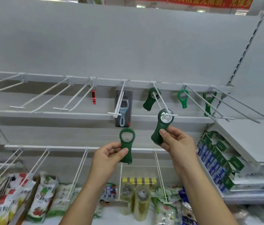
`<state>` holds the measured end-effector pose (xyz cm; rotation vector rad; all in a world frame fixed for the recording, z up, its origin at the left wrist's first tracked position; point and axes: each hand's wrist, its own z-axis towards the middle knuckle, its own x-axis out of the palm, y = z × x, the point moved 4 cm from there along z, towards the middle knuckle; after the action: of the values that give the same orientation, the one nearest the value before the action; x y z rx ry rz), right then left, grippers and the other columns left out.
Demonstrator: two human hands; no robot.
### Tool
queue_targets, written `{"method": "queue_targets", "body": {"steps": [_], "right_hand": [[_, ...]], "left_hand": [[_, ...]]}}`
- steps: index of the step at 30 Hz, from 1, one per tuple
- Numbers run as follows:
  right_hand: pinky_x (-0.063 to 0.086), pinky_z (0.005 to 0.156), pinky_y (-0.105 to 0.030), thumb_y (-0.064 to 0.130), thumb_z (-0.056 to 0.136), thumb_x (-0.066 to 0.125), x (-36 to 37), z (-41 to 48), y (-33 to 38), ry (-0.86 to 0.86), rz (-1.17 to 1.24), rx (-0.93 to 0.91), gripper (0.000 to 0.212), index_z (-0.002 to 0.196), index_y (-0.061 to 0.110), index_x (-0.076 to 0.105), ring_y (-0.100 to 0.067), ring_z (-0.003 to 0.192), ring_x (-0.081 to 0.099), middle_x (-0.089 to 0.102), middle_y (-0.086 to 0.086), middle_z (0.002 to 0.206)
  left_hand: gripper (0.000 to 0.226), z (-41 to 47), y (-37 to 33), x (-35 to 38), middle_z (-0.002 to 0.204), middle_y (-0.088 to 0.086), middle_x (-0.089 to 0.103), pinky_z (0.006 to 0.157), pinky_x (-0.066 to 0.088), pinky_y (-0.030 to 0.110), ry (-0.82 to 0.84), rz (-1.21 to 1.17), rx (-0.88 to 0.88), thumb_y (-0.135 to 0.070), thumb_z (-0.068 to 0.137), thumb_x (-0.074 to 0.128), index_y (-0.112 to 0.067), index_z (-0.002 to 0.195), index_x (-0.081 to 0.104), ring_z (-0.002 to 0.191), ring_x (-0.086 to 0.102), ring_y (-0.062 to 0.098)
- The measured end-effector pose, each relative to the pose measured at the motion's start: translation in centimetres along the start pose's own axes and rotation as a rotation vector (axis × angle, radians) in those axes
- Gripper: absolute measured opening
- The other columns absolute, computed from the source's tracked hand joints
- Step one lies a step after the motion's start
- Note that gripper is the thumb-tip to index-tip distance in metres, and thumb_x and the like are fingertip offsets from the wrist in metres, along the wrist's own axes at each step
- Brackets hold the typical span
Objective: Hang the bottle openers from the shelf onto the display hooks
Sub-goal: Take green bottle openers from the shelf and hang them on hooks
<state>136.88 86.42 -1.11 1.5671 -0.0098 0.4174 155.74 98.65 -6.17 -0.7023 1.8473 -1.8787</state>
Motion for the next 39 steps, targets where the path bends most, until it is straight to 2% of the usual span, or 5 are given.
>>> {"method": "queue_targets", "body": {"steps": [17, 22, 26, 29, 39], "right_hand": [[0.061, 0.078, -0.042, 0.005, 0.088, 0.073, 4.0, 12.9, -0.9, -0.031, -0.007, 0.049, 0.013, 0.078, 0.008, 0.066, -0.037, 0.088, 0.068, 0.069, -0.021, 0.086], [0.060, 0.085, -0.051, 0.005, 0.088, 0.074, 4.0, 14.3, -0.9, -0.053, -0.064, 0.040, 0.016, 0.077, 0.007, 0.062, -0.044, 0.090, 0.069, 0.068, -0.030, 0.104], [0.064, 0.068, -0.034, 0.012, 0.085, 0.078, 3.6, 13.9, -1.7, -0.040, -0.048, 0.115, 0.017, 0.079, 0.002, 0.065, -0.043, 0.087, 0.070, 0.068, -0.036, 0.108], [0.063, 0.078, -0.031, 0.019, 0.085, 0.079, 2.7, 12.7, -2.5, -0.035, -0.084, 0.099, 0.022, 0.095, 0.002, 0.070, -0.042, 0.102, 0.070, 0.070, -0.031, 0.109], [0.061, 0.084, -0.035, 0.022, 0.091, 0.071, -2.5, 2.0, -4.0, 0.086, -0.120, 0.048, 0.021, 0.099, 0.003, 0.074, -0.027, 0.090, 0.076, 0.078, -0.015, 0.091]], "left_hand": [[0.027, 0.3, -0.3, -0.1, 0.092, 0.000, 0.079, 0.072, 0.058, 0.019, -0.015, -0.020, 0.004, -0.002, 0.079, 0.079, -0.016, 0.102, 0.074, 0.088, 0.075, 0.013], [0.028, 0.7, -0.5, -0.1, 0.094, -0.002, 0.079, 0.074, 0.058, 0.019, 0.005, -0.010, 0.003, -0.004, 0.079, 0.079, -0.017, 0.104, 0.074, 0.089, 0.074, 0.010], [0.027, 0.8, -0.4, 0.1, 0.093, -0.001, 0.079, 0.074, 0.058, 0.020, 0.013, -0.020, 0.005, -0.003, 0.079, 0.079, -0.017, 0.102, 0.074, 0.089, 0.075, 0.012], [0.027, 0.6, -0.3, 0.4, 0.092, -0.001, 0.080, 0.075, 0.059, 0.021, 0.016, -0.015, 0.009, -0.002, 0.079, 0.079, -0.017, 0.102, 0.074, 0.088, 0.075, 0.012], [0.026, -0.7, -0.5, 3.1, 0.089, -0.001, 0.080, 0.070, 0.057, 0.018, 0.046, -0.027, 0.033, 0.001, 0.080, 0.078, -0.019, 0.097, 0.075, 0.084, 0.074, 0.010]]}}
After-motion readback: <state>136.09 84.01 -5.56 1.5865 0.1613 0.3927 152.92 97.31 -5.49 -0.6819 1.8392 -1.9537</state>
